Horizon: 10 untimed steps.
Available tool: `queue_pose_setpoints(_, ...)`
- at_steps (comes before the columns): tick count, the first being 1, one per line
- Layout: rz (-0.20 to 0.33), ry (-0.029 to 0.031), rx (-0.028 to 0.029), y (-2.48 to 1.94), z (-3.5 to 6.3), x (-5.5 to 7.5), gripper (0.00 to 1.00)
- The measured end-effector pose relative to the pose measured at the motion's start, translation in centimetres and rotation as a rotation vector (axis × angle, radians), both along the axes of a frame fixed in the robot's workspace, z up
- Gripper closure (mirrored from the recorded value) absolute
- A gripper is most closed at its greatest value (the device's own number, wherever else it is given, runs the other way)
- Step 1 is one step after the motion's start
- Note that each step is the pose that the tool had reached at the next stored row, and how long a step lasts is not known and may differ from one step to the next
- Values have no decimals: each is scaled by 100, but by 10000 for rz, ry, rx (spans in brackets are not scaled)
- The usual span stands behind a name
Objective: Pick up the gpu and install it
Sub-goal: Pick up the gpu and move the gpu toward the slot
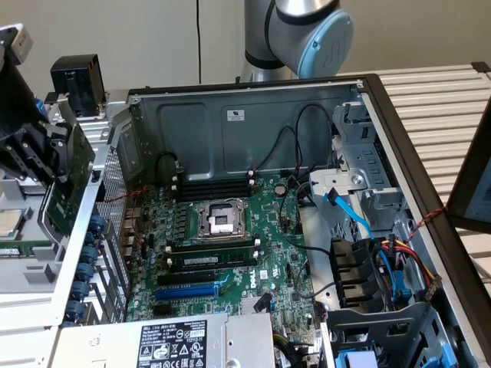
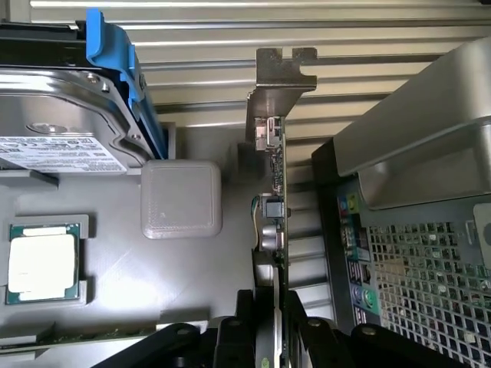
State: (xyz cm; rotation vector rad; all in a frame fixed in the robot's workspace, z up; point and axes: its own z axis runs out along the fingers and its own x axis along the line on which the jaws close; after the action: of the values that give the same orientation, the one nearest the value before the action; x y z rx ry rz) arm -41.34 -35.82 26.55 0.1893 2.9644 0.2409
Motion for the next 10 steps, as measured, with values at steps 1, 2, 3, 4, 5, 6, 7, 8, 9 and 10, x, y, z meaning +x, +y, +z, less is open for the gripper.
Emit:
queue_pose_setpoints(1, 0, 7, 5, 0, 34, 0, 73)
queue_pose_setpoints(2, 0, 11, 9, 0, 68, 0, 73)
queue_pose_setpoints(3, 0, 18, 12, -1, 105, 0, 73)
queue_pose_setpoints(4, 0, 24, 14, -1, 140, 0, 73)
queue_pose_setpoints(5, 0, 33, 14, -1, 181, 0, 73)
queue_pose_setpoints(6, 0, 42, 14, -2, 220, 0, 73)
queue_pose_setpoints(7, 0, 49, 15, -2, 258, 0, 73)
queue_pose_setpoints(8, 1, 60, 14, -3, 300, 0, 73)
queue_pose_setpoints(9, 0, 65, 14, -4, 346, 0, 73)
queue_pose_setpoints(10, 0, 68, 15, -5, 391, 0, 73)
